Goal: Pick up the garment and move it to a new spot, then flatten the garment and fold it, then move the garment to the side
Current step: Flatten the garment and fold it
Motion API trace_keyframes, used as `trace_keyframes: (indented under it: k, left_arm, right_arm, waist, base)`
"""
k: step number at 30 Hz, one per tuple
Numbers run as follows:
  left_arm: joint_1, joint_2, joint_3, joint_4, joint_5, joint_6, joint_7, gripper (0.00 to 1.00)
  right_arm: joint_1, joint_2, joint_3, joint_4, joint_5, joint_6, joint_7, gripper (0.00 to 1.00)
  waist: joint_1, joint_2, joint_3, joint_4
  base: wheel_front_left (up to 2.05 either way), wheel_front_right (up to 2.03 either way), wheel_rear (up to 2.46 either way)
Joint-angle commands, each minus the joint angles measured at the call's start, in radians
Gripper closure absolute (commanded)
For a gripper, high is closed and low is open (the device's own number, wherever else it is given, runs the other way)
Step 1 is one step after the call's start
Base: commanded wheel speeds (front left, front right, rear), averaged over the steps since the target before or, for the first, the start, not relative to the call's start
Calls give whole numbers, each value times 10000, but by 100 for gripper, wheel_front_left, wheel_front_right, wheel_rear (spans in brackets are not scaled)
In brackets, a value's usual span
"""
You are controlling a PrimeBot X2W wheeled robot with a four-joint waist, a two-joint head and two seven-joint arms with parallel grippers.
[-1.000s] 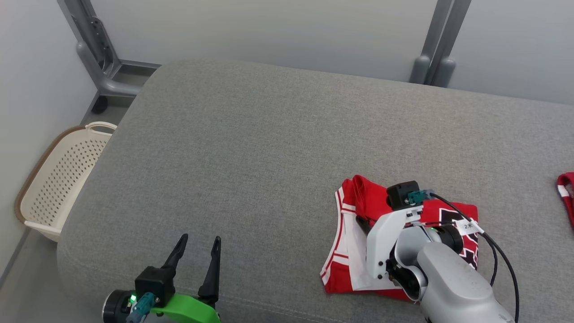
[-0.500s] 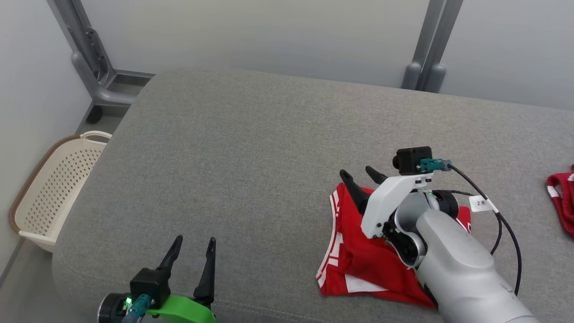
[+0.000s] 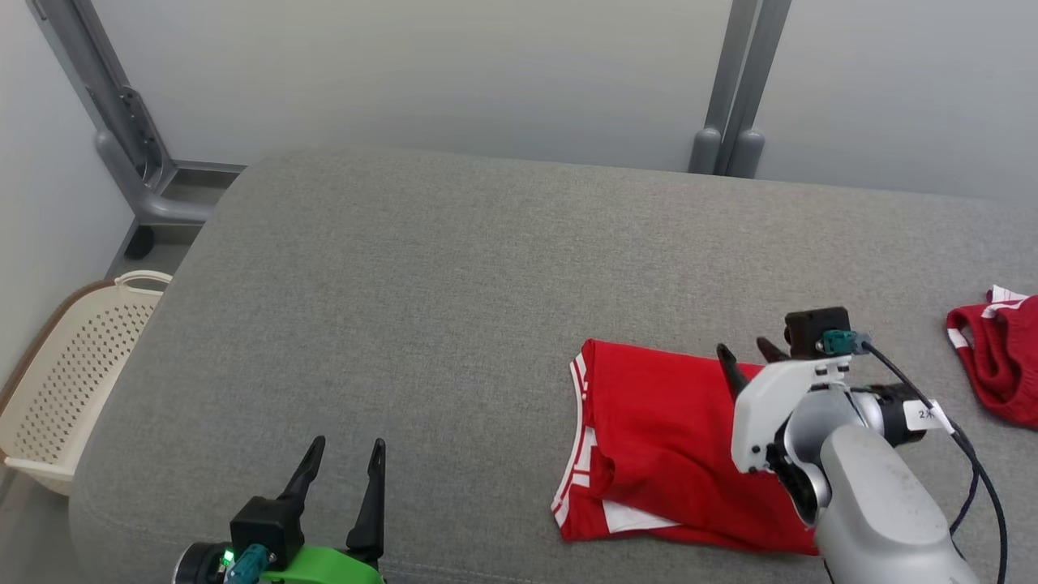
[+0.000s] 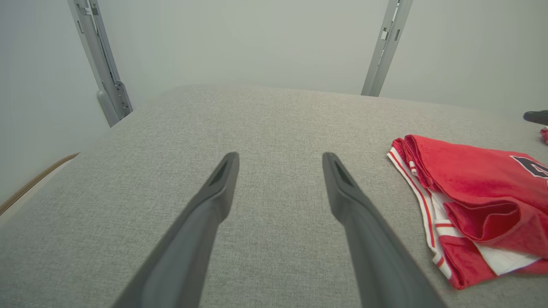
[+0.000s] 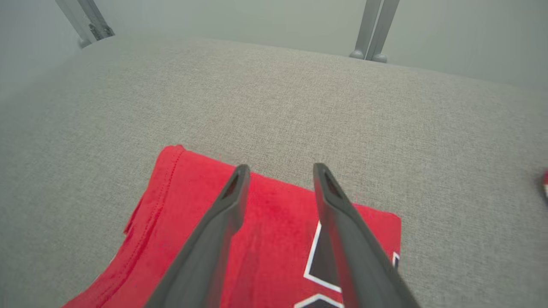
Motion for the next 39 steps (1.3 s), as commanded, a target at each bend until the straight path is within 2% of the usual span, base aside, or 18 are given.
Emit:
trace_keyframes:
  k: [1, 8, 15, 22, 31, 39]
  left_arm:
    - [124, 11, 3, -43, -4, 32, -29, 0]
    - [29, -36, -57, -66, -5, -16, -29, 0]
    - [-175, -67, -107, -16, -6, -68, -29, 0]
    - [-293, -85, -56, 38, -2, -71, -29, 0]
    - [-380, -113, -11, -9, 25, -63, -29, 0]
    - [-472, -138, -59, 98, 38, -123, -29, 0]
  right_arm:
    - [393, -9, -48, -249, -89, -4, 190, 100]
    - [1943, -15, 353, -1867, -195, -4, 1173, 100]
    - [2550, -17, 1050, -2814, -113, -4, 1741, 100]
    - [2875, -20, 1649, -3144, -58, -4, 2377, 100]
    - [2963, -18, 2498, -3186, 417, -4, 2421, 100]
    - [2681, -17, 3957, -2949, 1228, -4, 2397, 100]
  waist:
    - [0, 0, 7, -38]
    - [0, 0, 183, -68]
    - [0, 0, 421, 97]
    - [0, 0, 513, 256]
    - [0, 0, 638, 294]
    - [0, 0, 701, 407]
  base:
    - [0, 0, 0]
    - [0, 0, 0]
    - [0, 0, 0]
    - [0, 0, 0]
    - [0, 0, 0]
    - [0, 0, 0]
